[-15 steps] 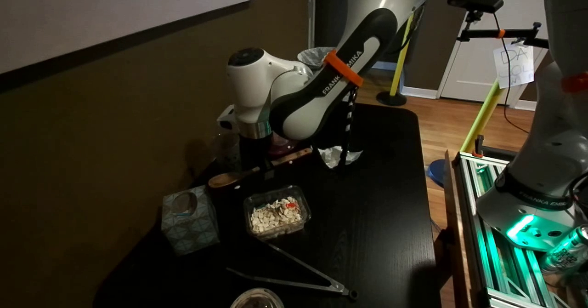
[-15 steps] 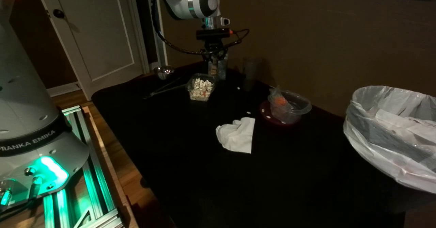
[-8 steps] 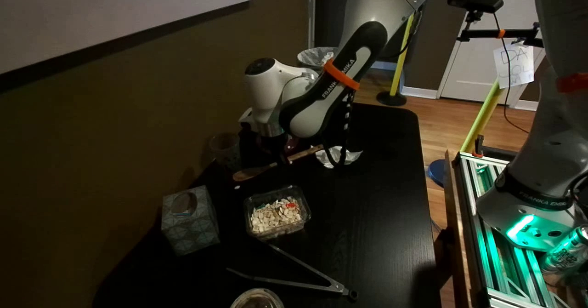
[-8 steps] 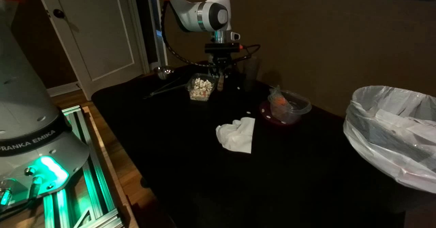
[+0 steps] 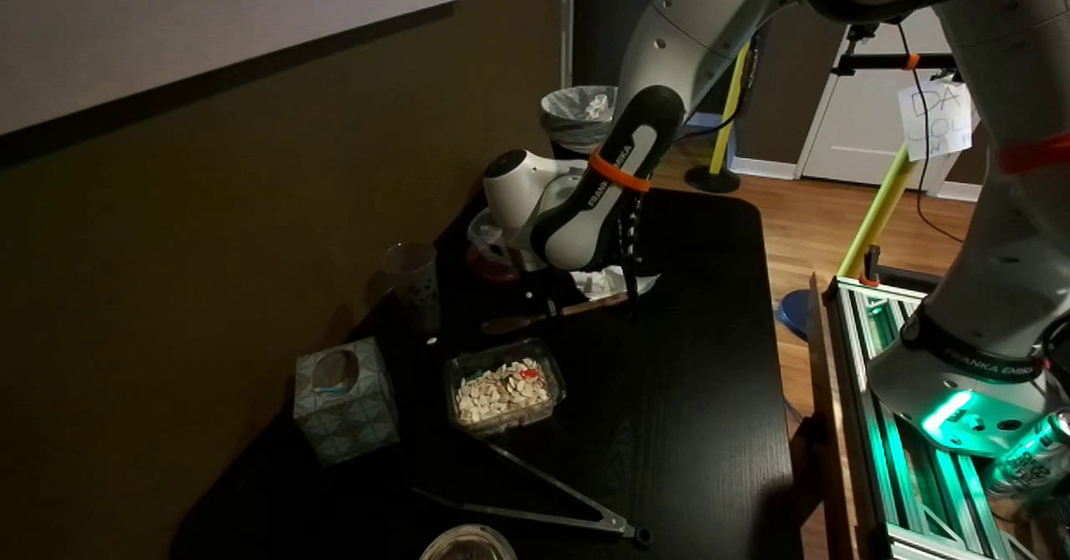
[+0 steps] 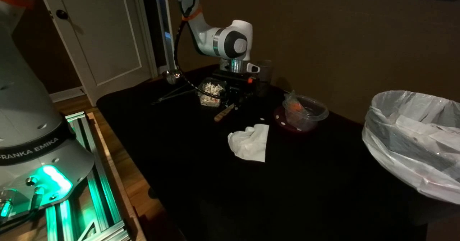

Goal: Remove the cooking stick from on top of the lunchbox, put it on the table, remove the blue pencil from inside the box and put it on the table

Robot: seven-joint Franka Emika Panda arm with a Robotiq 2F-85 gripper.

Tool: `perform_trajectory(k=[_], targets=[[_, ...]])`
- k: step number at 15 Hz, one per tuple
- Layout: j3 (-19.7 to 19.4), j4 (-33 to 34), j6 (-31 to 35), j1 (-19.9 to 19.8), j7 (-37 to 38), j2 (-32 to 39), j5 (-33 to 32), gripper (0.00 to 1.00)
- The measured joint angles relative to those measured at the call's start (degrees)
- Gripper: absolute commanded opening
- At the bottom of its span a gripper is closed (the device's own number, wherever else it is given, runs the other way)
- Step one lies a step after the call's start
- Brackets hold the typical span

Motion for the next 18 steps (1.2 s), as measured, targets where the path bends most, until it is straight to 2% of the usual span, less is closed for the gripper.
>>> perform_trajectory(k=[1,2,3,7,11,12,13,16,18], targets=[[-0.05,0.02,0.00,-0.33,1.65,0.38,1.20,0.02],[-0.04,0.06,0.03,-0.63,3.16,0.61,2.59,0.33],[-0.02,0.15,0.21,-0.89,4.54,0.74,4.17,0.33],[0.24,0.73,1.80,-1.19,7.83,0.74,8.50,0.63],[0.67,1.04,3.99,-0.25,9.06,-1.07,8.75,0.93],[0.96,0.69,5.67,0.17,9.06,-2.33,8.55,0.99],[1.12,-0.01,7.85,0.80,8.93,-3.89,8.01,1.00],[1.55,-3.00,12.60,3.79,8.50,-10.51,5.25,1.00],[3.27,-4.53,14.13,4.87,6.34,-14.66,4.59,1.00]])
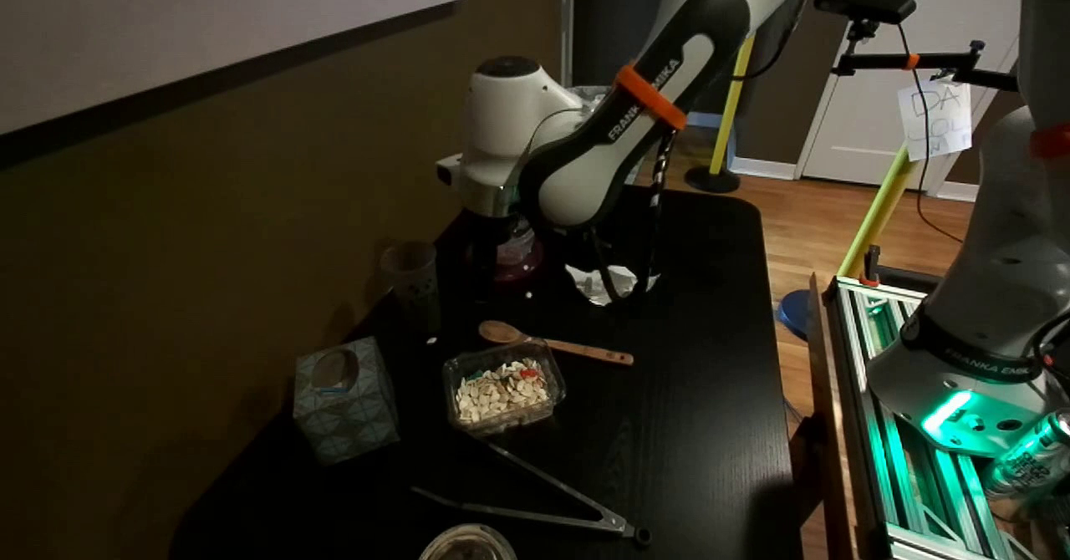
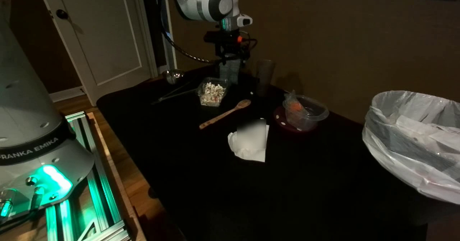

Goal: Remove the cooking stick from on top of the lunchbox, put it on the table, remove the blue pencil from inside the box and put it on the table

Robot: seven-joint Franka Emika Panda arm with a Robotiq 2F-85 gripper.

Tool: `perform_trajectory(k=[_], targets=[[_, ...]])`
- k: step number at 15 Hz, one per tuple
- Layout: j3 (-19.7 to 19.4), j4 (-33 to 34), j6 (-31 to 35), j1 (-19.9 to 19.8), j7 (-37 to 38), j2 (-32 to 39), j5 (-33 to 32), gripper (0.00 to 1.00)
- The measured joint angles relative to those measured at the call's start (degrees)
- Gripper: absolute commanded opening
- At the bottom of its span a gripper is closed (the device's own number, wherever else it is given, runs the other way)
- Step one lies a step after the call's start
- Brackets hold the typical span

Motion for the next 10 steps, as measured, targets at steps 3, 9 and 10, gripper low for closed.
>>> perform_trajectory(k=[3,9,10], targets=[[2.80,0.93,0.05,2.03,-3.19,-2.69,-1.88,1.00],[2.43,12.96,0.04,8.00,-3.57,3.44,-9.36,1.00],[2.47,15.45,-0.02,8.26,-3.67,5.37,-9.36,1.00]])
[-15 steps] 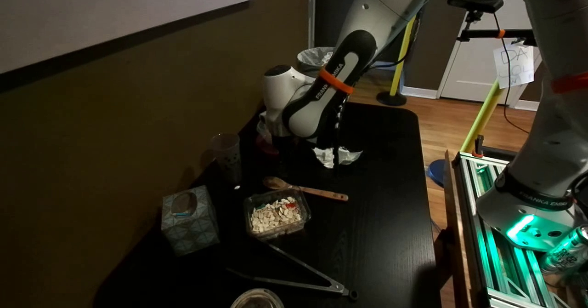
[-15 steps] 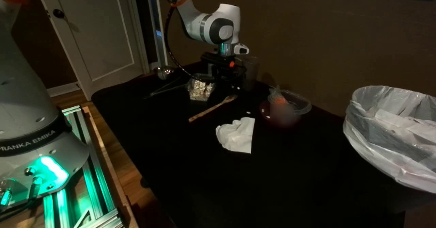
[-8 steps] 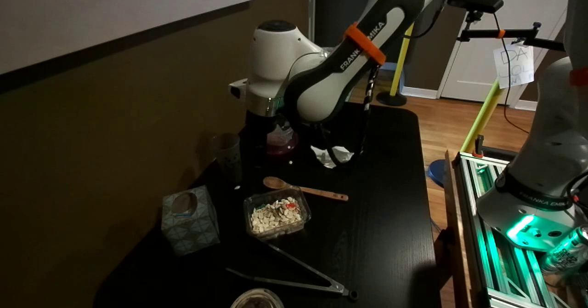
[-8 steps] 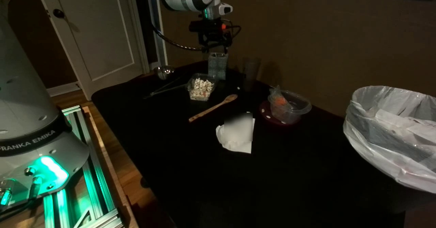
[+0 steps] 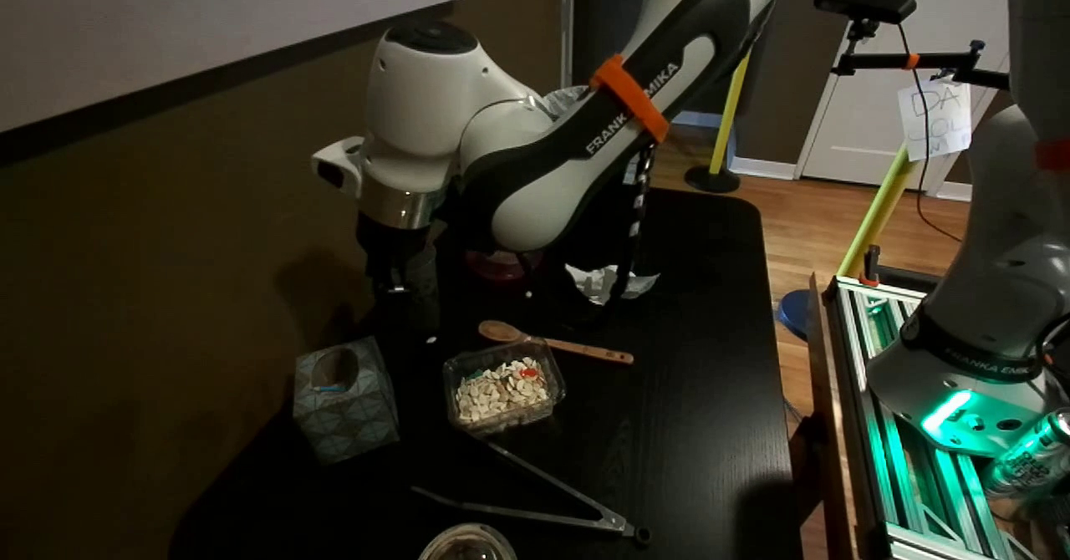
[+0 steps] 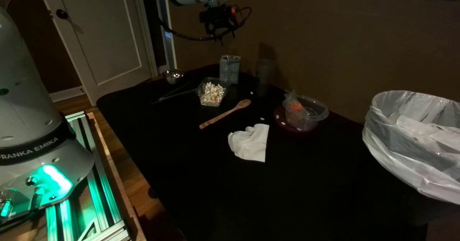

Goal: Remove the cooking stick from on top of the lunchbox, put it on the table, remove the blue pencil from inside the box and put it on the table

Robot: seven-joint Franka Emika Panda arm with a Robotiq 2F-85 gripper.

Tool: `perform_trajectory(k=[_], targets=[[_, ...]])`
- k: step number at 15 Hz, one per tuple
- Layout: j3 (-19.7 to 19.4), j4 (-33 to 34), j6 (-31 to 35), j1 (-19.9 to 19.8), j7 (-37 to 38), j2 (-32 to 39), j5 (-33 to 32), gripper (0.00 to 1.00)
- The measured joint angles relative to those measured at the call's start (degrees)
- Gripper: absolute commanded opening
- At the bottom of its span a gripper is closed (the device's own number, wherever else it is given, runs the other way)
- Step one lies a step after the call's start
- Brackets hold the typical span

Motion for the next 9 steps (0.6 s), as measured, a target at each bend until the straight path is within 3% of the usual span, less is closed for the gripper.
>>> perform_trajectory(k=[5,9], targets=[[1.83,10.40,-1.59,-0.19,-3.77,9.61,1.97,1.00],[1.68,10.47,-1.52,-0.08,-3.72,9.23,1.96,1.00]])
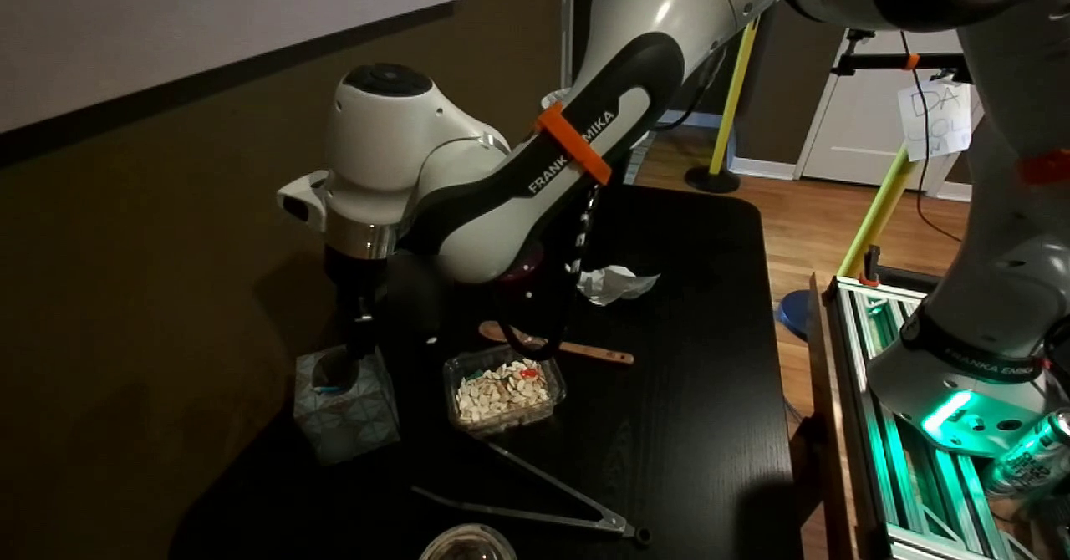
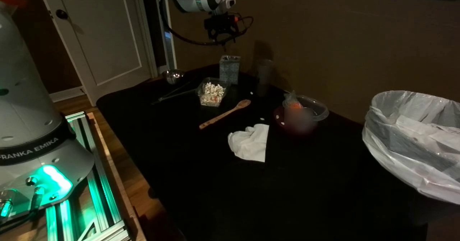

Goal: Remove the cooking stick from on top of the lunchbox, put it on the table, remove the blue pencil from inside the box and put it on the table

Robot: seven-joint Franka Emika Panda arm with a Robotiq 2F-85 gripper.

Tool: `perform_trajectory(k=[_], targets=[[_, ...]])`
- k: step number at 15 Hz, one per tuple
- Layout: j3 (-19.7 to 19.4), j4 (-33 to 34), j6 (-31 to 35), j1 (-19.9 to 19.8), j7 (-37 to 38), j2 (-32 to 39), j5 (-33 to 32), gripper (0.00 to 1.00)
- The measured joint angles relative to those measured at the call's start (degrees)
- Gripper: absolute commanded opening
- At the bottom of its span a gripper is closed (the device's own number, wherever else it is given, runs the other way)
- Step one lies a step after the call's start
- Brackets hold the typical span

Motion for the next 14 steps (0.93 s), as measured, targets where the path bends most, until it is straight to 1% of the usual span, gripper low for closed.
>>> perform_trajectory(k=[3,9,12,14], targets=[[0.10,1.23,0.00,0.28,0.47,1.15,0.18,1.00],[0.12,10.41,-0.01,1.69,0.91,9.14,0.83,1.00],[-0.71,14.73,-0.09,2.54,2.08,12.63,0.83,0.72],[-1.33,17.42,-0.24,3.10,2.93,14.93,0.83,0.56]])
